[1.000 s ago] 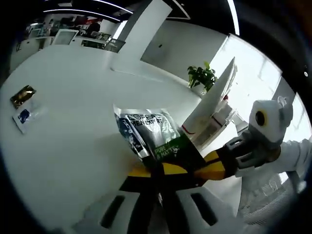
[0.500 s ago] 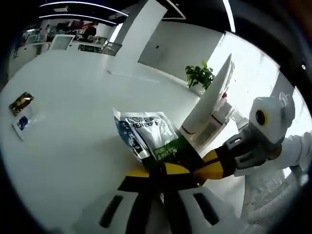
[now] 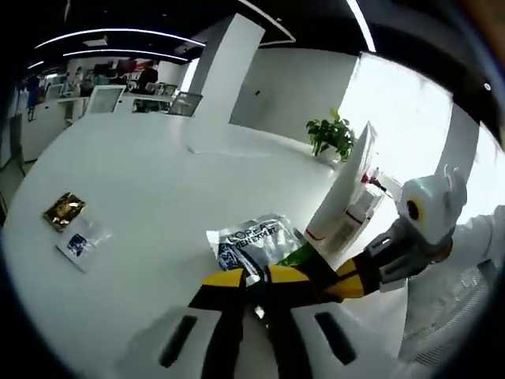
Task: Arrange the skincare products in the storage area until every visible bottle or jar stands upright without overlapping.
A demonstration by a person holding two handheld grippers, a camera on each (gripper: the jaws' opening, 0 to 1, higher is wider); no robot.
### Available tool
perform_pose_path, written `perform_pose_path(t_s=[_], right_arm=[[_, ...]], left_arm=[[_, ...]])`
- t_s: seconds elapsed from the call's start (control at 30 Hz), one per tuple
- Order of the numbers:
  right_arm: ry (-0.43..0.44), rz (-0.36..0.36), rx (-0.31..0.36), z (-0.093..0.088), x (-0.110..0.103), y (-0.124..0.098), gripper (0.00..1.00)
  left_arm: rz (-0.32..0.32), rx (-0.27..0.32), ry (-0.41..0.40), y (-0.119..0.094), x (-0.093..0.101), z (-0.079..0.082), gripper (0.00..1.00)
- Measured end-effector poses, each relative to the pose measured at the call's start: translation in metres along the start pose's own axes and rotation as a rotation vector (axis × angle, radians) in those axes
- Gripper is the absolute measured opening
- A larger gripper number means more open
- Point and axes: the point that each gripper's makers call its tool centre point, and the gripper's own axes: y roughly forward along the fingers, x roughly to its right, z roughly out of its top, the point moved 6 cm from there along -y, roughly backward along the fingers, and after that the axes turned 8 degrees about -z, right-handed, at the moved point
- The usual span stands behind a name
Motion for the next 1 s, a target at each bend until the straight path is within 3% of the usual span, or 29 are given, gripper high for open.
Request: perform_pose_path(t_s=[0.1,0.13,0.3,0.4,0.57,0.63,0.93,1.0], right_arm=[[0.0,-0.001,0.0,0.0,0.0,0.0,0.0],[-0.002,0.0,0.001,0.0,0.0,0.0,0.0],[-0.006,0.007,0.005,0.0,0.001,0.0,0.0],[-0.001,0.011,0.004,0.0,0.001,0.0,0.0],[-0.016,0.014,0.006,0.0,0.001,0.0,0.0],[-0.012,0.016,0.005,0.0,0.002,0.0,0.0],[-0.023,0.017,0.014,-0.001,0.002,0.0,0.0],[-0.028,0.017,0.013,0.0,0.002,0.0,0.0]], left_arm=[[-0.033,-0.033,0.024,0.008,0.008,-0.004,0.08],[-0.05,-0.056,0.072,0.012,0.011,-0.007,0.08],[-0.1,-0.064,0.115,0.027,0.028,-0.009,0.17],[-0.093,-0.15,0.218,0.034,0.026,-0.017,0.2],[-0.092,-0.246,0.322,0.037,0.024,-0.027,0.2],[-0.093,-0.259,0.352,0.038,0.024,-0.03,0.23],[-0.12,-0.314,0.372,0.04,0.027,-0.035,0.26],[-0.147,-0.319,0.362,0.04,0.029,-0.037,0.3]])
